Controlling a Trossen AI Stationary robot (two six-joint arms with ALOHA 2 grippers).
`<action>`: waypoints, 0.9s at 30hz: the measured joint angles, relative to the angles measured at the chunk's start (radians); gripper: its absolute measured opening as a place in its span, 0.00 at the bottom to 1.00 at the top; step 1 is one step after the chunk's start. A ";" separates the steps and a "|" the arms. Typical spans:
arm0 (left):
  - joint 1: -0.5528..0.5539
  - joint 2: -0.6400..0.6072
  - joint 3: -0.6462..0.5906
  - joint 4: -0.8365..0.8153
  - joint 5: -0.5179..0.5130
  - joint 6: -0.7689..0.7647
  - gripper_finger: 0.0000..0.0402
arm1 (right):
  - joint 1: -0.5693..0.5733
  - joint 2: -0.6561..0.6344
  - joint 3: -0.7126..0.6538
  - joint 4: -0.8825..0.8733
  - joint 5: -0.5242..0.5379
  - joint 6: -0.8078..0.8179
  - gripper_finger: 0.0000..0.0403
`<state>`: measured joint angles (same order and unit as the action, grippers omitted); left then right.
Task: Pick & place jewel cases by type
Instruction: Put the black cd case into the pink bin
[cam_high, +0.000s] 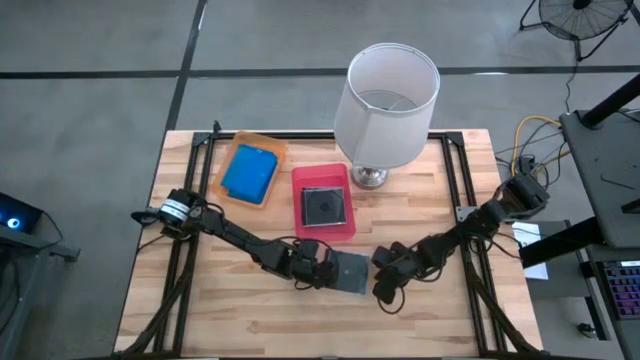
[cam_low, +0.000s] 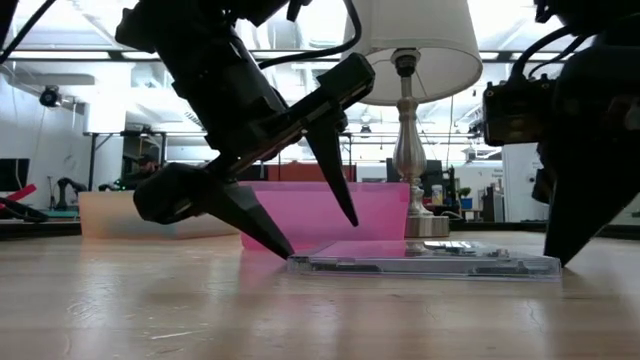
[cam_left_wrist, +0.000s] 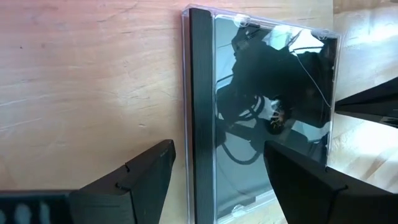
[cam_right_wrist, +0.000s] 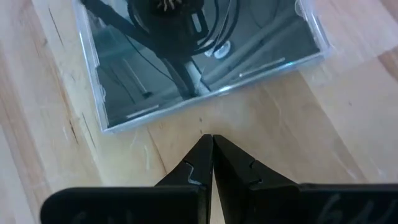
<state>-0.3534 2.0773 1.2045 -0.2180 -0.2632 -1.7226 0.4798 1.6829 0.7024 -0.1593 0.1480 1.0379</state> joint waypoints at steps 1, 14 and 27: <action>0.000 0.000 0.000 0.003 0.000 0.000 0.60 | -0.009 0.000 -0.001 0.003 -0.006 -0.010 0.02; -0.002 0.000 0.000 0.009 -0.001 -0.003 0.60 | -0.098 0.080 -0.004 0.148 -0.058 -0.092 0.02; -0.008 -0.021 0.029 -0.006 -0.035 -0.031 0.60 | -0.102 0.082 -0.004 0.160 -0.066 -0.092 0.02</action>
<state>-0.3609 2.0558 1.2338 -0.2241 -0.2985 -1.7531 0.3782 1.7645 0.6979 0.0006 0.0818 0.9460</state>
